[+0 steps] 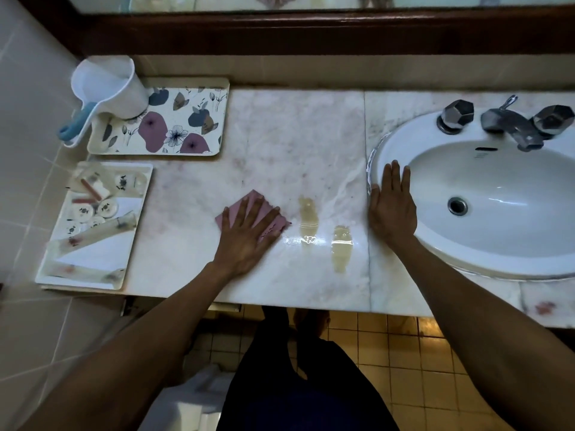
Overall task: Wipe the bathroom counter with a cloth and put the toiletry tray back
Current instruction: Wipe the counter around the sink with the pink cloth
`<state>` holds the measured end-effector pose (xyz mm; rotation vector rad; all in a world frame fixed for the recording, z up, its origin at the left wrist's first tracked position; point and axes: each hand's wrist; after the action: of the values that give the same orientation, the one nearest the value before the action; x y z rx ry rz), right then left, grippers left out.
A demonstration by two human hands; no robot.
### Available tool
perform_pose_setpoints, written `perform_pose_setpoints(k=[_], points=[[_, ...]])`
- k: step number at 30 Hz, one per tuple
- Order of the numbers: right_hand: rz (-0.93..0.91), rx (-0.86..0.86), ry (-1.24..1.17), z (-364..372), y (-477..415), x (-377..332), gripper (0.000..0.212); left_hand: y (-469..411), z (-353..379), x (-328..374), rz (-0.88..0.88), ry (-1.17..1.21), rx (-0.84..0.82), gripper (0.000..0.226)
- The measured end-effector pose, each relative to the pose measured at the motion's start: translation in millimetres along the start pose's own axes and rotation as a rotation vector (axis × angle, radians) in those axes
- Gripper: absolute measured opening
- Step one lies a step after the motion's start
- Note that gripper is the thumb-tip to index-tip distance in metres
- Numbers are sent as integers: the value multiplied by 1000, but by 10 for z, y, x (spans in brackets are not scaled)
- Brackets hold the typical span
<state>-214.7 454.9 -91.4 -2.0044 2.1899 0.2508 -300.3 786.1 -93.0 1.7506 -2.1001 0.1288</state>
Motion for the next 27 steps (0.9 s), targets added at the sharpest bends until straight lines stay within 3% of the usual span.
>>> perform_pose_setpoints(k=[4,11,17,20,24,27], points=[[-1,-2,3,0,-24,14,55,-202,40,-84,5,-55,87,54],[-3,6,23,17,-16,23,55,-652,89,57,-201,41,171,54],[-7,11,32,12,-20,14,55,-300,182,117,-86,117,148,47],[-8,12,38,10,-9,10,55,-488,53,131,-119,272,159,42],[-1,11,37,-3,-14,2,55,-906,-18,374,-125,363,99,49],[-8,10,36,-5,-18,20,55,-777,94,602,51,335,-67,54]])
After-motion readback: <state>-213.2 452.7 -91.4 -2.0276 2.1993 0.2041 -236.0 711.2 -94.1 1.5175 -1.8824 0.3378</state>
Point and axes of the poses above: each hand's wrist, its own y-axis away from the middle knuckle, its own z-axis out of the palm, x = y × z, and after that the axes turned 5 degrees about y, right-handed
